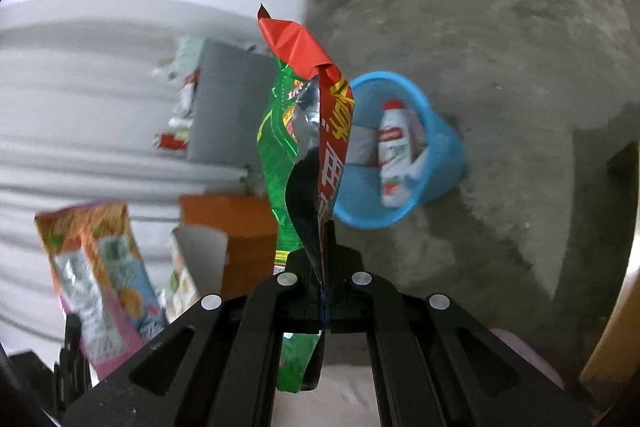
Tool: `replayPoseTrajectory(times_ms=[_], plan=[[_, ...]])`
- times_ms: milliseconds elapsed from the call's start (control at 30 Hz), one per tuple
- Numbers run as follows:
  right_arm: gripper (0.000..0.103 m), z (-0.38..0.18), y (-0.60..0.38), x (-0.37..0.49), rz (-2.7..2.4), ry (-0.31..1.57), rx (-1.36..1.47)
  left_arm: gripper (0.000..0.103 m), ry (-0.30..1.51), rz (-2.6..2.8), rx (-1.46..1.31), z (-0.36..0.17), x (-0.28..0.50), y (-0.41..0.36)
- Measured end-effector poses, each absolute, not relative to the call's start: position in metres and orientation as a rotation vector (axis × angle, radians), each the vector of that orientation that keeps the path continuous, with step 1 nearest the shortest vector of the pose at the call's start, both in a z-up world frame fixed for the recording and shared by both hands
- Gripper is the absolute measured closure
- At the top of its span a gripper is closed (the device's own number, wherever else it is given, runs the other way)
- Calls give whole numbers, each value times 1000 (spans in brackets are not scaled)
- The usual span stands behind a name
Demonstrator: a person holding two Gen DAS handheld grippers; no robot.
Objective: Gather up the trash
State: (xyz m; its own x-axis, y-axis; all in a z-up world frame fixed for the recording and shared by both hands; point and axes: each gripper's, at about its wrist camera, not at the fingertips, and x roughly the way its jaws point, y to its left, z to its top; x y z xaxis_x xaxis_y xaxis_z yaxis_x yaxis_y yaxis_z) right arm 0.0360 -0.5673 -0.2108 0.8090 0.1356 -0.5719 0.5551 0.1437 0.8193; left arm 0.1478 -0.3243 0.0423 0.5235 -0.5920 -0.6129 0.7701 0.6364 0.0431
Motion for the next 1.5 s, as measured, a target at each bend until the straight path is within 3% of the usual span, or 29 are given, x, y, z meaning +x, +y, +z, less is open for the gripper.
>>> replayPoseTrajectory(times_ms=[233,333,400,433,533,667,1033,1167,1300,1500], plan=[[103,-259,-589,87,-368,633,1498,100,677,-844,331,17,174,-349],[96,-275,-595,108,-398,652,1520,100,691,-841,339,12,180,-354],[63,-301,-597,131,-389,699,1518,100,704,-837,340,7,185,-358],[60,-309,-597,137,-398,738,1509,100,717,-836,340,3,188,-361],[60,-332,-591,146,-435,835,1486,100,748,-837,331,-6,195,-365],[53,-328,-589,132,-411,782,1471,100,773,-848,342,-21,202,-377],[53,-290,-594,62,-457,684,1387,97,799,-893,592,-108,208,-489],[52,-291,-584,36,-486,721,1384,55,931,-923,680,-172,213,-520],[52,-298,-578,25,-497,747,1399,50,1056,-889,579,-194,225,-505],[52,-283,-573,39,-458,743,1352,45,1022,-908,423,-142,230,-464]])
